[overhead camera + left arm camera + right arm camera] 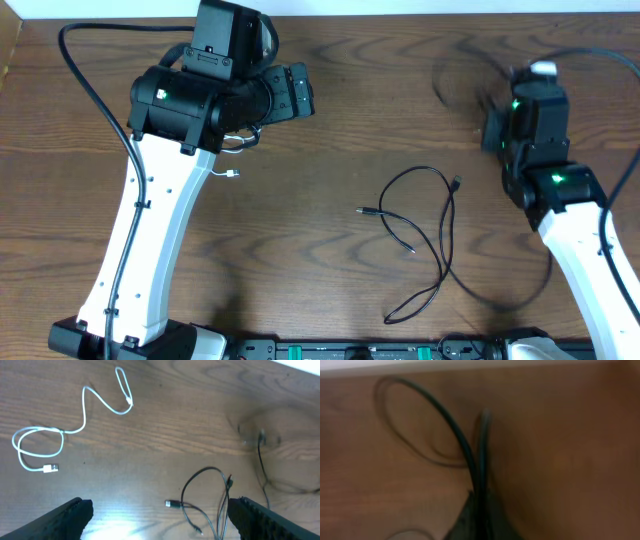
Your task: Untangle cables
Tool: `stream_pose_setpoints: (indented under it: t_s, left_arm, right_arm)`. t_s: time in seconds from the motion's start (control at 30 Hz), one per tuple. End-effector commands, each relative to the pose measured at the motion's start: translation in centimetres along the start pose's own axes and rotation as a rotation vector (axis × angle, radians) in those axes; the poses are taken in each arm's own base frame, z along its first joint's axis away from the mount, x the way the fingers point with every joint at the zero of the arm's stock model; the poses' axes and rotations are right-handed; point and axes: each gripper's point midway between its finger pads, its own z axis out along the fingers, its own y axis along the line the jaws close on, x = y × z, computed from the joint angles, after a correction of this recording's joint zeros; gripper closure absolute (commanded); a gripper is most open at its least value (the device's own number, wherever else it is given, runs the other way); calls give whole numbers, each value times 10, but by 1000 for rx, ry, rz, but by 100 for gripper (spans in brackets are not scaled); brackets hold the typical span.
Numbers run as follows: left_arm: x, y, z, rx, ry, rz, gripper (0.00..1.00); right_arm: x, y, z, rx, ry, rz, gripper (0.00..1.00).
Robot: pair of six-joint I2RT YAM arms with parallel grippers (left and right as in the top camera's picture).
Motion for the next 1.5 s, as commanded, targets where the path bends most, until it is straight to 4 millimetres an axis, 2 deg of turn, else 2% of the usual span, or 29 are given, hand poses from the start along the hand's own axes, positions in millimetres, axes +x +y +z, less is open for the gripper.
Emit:
stream_pose_setpoints:
  t_s: [0.0, 0.17, 0.3, 0.4, 0.57, 0.6, 0.7, 0.83, 0.87, 0.93, 1.03, 1.17, 1.23, 1.27, 1.3, 1.37, 1.43, 1.47]
  left_arm:
    - [-3, 2, -2, -7, -12, -4, 6]
    - [-3, 2, -2, -7, -12, -4, 6]
    - [-3, 2, -2, -7, -12, -4, 7]
    - [-3, 2, -2, -7, -12, -4, 7]
    - [-3, 2, -2, -7, -12, -4, 7]
    - [-3, 2, -2, -7, -11, -5, 7]
    - [-3, 2, -2, -7, -11, -5, 6]
    - [-3, 2, -2, -7, -11, -5, 7]
    - [-3, 2, -2, -7, -11, -5, 7]
    - [-3, 2, -2, -7, -11, -5, 7]
    - [-3, 2, -2, -7, -10, -5, 7]
    - [-3, 2, -2, -8, -8, -5, 7]
    - [-3, 2, -2, -8, -8, -6, 6]
    - [-3, 2, -2, -8, -8, -6, 7]
    - [-3, 2, -2, -8, -8, -6, 7]
    - [-2, 2, -2, -9, -7, -6, 7]
    - [0, 3, -2, -13, 0, -10, 7]
    - [0, 3, -2, -14, 2, -11, 6]
  right_arm:
    - [18, -29, -33, 96, 41, 272, 99]
    - [83, -47, -76, 148, 270, 363, 99]
    - [123, -62, -105, 234, 406, 465, 99]
    - [134, -67, -114, 261, 444, 464, 99]
    - [134, -66, -112, 249, 452, 415, 95]
    - [144, -66, -115, 251, 508, 386, 99]
    - [168, -55, -121, 219, 653, 387, 99]
    - [191, -46, -113, 209, 749, 384, 90]
    - [197, -44, -108, 216, 760, 407, 90]
    - [209, -38, -101, 236, 793, 483, 99]
    - [232, -34, -98, 334, 852, 673, 98]
    - [255, -43, -98, 593, 818, 1018, 98]
    - [260, -46, -90, 631, 767, 1087, 91]
    - [261, -46, -82, 621, 738, 1099, 83]
    - [261, -45, -76, 604, 725, 1108, 83]
    - [264, -42, -66, 574, 707, 1119, 87]
    - [261, -48, -55, 576, 636, 1113, 98]
    - [258, -53, -53, 589, 601, 1103, 98]
